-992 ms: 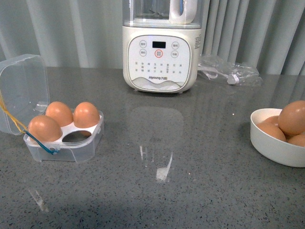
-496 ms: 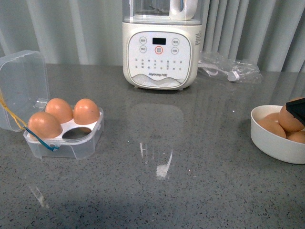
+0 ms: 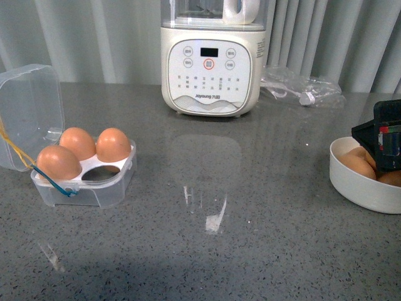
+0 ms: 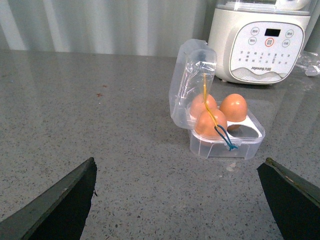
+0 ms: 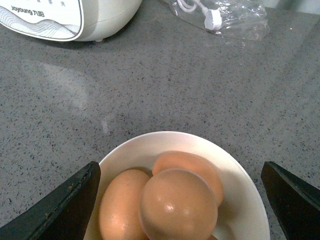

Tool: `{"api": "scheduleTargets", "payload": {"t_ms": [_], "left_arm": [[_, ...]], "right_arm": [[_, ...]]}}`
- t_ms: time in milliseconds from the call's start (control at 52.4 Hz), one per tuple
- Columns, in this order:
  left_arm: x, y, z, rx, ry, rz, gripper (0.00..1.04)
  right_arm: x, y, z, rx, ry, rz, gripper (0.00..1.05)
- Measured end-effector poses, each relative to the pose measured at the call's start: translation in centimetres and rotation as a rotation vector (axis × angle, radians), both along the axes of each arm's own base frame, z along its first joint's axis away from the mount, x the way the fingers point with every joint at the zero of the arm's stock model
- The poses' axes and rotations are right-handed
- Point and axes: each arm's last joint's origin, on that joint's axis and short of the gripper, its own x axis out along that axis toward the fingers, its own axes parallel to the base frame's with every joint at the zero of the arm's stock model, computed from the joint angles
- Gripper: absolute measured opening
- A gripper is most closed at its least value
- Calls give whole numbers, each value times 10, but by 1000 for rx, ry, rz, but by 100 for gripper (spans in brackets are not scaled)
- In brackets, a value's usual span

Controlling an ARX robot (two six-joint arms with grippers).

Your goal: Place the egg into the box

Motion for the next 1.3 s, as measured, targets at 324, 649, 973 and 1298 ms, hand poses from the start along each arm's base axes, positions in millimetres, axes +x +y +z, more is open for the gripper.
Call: {"api": "scheduleTargets", "payload": {"t_ms": [324,649,973,1298], "left_arm": [[0,0,0,0,0,0,98],[0,0,0,0,0,0,98],[0,0,0,0,0,0,98],[0,0,0,0,0,0,98]], "right_arm": [[8,7,-7,-3,28,0,90],[7,9,-6,-6,29,2,41],[3,24,37,76,-8,85,40],[44,125,73,365,103,306,40]]}}
